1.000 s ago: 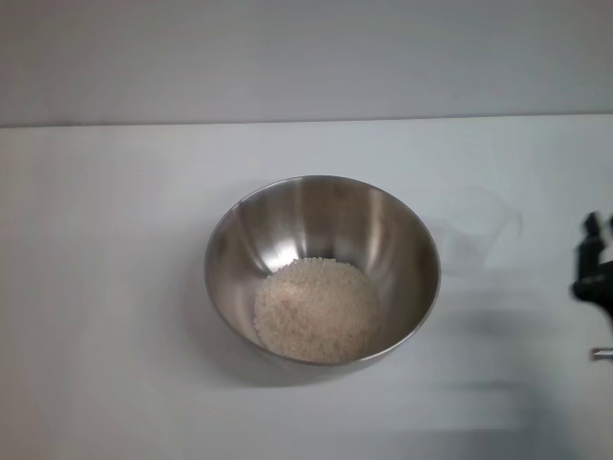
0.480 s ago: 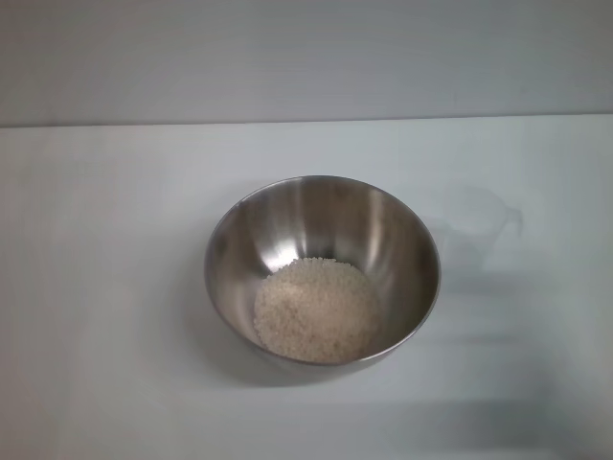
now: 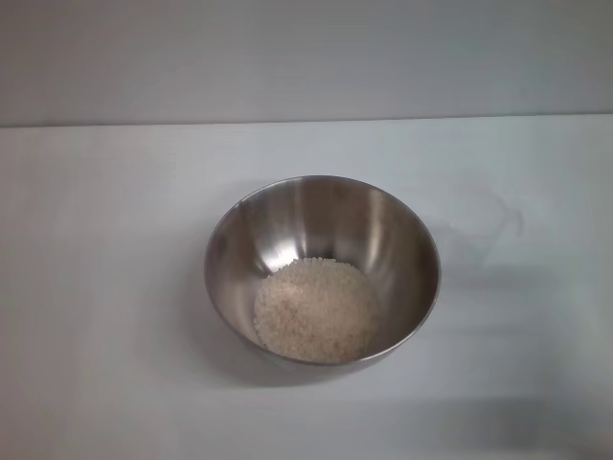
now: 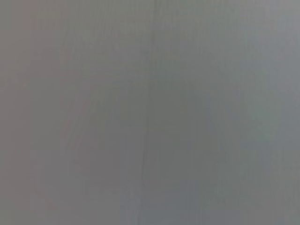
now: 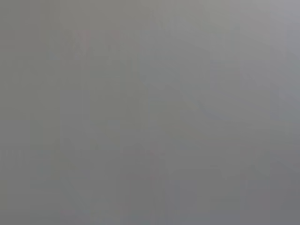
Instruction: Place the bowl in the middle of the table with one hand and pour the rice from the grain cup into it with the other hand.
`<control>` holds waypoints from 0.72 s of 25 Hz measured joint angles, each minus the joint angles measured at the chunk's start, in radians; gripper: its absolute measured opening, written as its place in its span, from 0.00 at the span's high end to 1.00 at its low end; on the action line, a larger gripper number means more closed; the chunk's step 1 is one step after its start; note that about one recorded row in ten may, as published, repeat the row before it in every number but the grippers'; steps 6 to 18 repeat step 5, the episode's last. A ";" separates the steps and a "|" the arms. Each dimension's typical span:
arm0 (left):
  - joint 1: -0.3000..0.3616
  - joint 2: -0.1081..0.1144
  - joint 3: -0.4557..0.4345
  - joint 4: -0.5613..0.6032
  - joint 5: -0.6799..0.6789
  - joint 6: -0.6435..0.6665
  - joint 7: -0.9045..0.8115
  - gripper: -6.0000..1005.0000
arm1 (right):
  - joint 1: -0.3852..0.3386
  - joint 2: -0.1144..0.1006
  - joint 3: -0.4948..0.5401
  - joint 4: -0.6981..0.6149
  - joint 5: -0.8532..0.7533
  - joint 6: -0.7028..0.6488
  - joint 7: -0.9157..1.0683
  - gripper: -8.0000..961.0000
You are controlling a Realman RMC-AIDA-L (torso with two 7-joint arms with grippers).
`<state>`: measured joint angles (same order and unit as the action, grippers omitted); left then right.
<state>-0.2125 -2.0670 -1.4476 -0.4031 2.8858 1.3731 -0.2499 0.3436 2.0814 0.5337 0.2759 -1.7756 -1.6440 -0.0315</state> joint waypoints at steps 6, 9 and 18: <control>-0.012 0.000 -0.010 0.014 -0.002 -0.003 0.000 0.16 | -0.005 0.000 0.018 0.001 0.000 -0.018 0.001 0.31; -0.012 0.000 -0.010 0.014 -0.002 -0.003 0.000 0.16 | -0.005 0.000 0.018 0.001 0.000 -0.018 0.001 0.31; -0.012 0.000 -0.010 0.014 -0.002 -0.003 0.000 0.16 | -0.005 0.000 0.018 0.001 0.000 -0.018 0.001 0.31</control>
